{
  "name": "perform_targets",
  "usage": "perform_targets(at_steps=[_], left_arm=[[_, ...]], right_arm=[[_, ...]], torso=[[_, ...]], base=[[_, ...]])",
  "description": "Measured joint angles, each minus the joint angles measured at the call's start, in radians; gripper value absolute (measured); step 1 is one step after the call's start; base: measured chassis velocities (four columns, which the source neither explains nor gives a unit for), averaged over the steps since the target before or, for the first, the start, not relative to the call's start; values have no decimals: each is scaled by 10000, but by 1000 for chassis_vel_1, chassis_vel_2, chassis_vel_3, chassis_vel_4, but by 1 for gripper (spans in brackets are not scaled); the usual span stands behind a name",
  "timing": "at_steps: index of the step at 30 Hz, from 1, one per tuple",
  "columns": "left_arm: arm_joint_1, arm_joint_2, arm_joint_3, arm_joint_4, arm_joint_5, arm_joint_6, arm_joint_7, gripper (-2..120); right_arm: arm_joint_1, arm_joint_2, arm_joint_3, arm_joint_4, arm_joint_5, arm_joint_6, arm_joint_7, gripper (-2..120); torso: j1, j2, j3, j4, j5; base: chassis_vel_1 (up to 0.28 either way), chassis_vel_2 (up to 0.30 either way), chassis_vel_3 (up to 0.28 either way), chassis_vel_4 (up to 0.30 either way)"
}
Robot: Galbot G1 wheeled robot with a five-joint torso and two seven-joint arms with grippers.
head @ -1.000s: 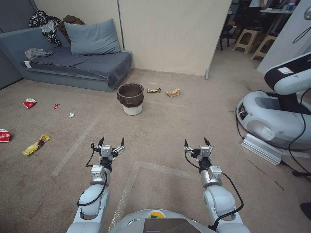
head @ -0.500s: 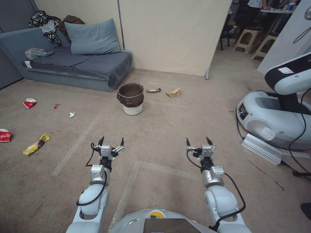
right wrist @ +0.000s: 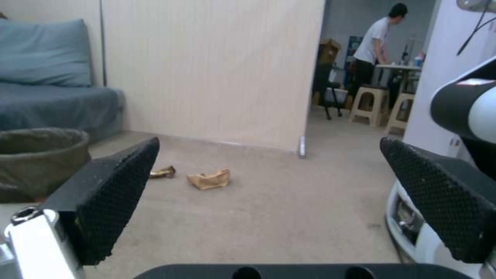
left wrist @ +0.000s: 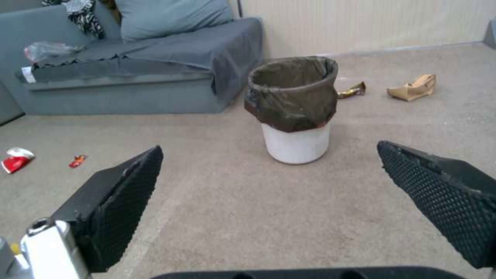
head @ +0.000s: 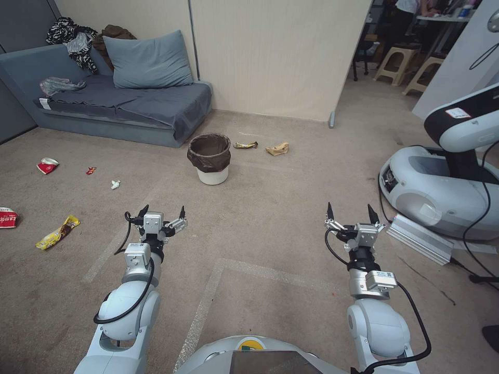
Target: Pick up the trash bin, then pick up the garbage from the floor and place it into the trash bin.
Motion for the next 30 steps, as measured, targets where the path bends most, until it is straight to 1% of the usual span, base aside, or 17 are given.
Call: perform_targets(at_steps=[6,22,27,30], left_arm=[[-4,-4,49,23,10,-18,-14,100],[46,-52,82,69,217,-148,48,100],[52,-59,87,82,252,-167,61,100],[52,-61,88,83,257,-169,65,100]], right_arm=[[-43,6,18,-152,51,220,-252,100],[-26,48,27,-385,88,338,-605,100],[-23,54,27,-428,87,364,-667,100],[-23,57,27,-432,86,372,-706,100]], torso=[[0,0,0,-2,1],[0,0,0,-2,2],[-1,0,-1,0,3],[-1,0,-1,-1,2]], base=[[0,0,0,0],[0,0,0,0],[-81,74,73,-77],[-178,144,144,-154]])
